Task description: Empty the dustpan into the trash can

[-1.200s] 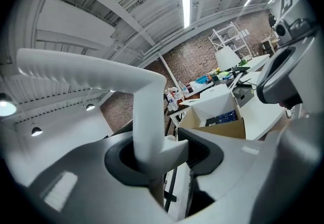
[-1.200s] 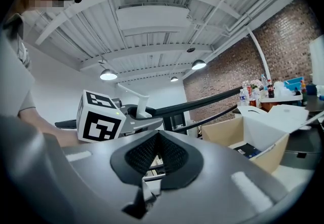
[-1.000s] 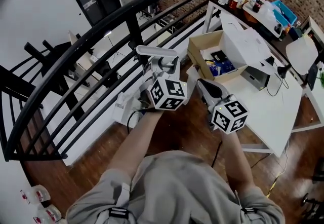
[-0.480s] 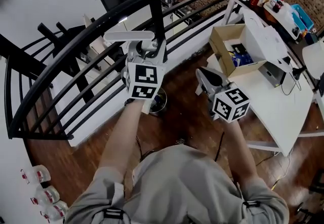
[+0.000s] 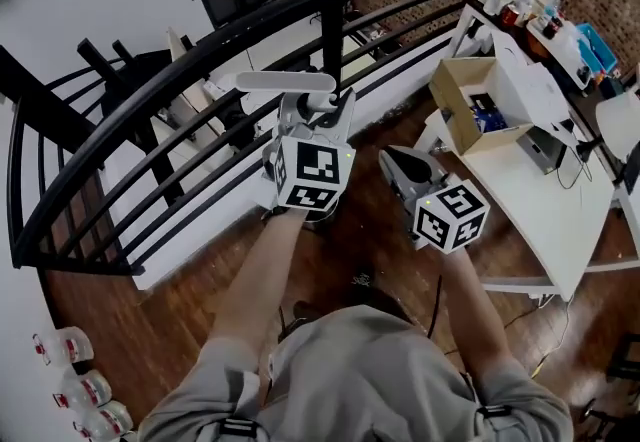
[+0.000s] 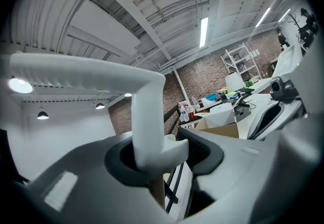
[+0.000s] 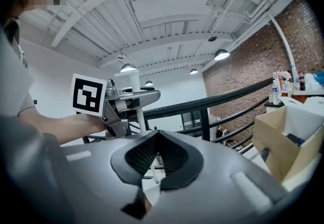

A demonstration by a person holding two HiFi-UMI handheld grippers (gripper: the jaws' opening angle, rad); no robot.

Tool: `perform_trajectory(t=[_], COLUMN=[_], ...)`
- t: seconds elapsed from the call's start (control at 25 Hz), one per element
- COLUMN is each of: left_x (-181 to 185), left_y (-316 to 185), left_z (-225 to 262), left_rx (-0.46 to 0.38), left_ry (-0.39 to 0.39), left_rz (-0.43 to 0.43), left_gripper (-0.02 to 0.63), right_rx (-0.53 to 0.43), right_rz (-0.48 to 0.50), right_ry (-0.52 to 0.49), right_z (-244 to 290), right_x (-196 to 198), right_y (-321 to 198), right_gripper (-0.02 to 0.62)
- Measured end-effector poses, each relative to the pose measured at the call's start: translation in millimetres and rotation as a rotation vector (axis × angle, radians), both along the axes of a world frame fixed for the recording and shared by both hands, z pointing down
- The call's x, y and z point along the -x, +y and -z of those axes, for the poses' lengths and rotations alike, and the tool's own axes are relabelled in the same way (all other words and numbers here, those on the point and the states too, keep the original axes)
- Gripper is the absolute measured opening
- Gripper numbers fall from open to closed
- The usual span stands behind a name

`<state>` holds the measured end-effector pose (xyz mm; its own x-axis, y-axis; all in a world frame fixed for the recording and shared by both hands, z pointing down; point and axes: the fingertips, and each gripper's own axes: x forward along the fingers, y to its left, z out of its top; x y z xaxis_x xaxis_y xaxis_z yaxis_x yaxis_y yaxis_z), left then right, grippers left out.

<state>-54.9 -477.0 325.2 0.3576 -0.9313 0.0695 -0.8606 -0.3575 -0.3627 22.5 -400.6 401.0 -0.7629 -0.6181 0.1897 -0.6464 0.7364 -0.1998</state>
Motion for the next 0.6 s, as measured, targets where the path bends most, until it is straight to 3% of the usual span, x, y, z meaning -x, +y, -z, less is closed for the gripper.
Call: perform_trajectory(t=[0.28, 0.6], left_x=[-69.2, -190.1], left_y=[9.8, 11.2], left_z=[-15.7, -56.2], left_rx=[-0.008, 0.018], left_ry=[-0.078, -0.227], left_rz=[-0.037, 0.007], left_gripper=[0.179, 0.178], right_rx=[-0.045, -0.010], right_rz=[-0.063, -0.058], right_ry=[0.002, -0.003], right_z=[11.9, -6.1], right_x=[-59.6, -198.1], right_y=[23.2, 40.4], right_gripper=[-0.002, -0.002])
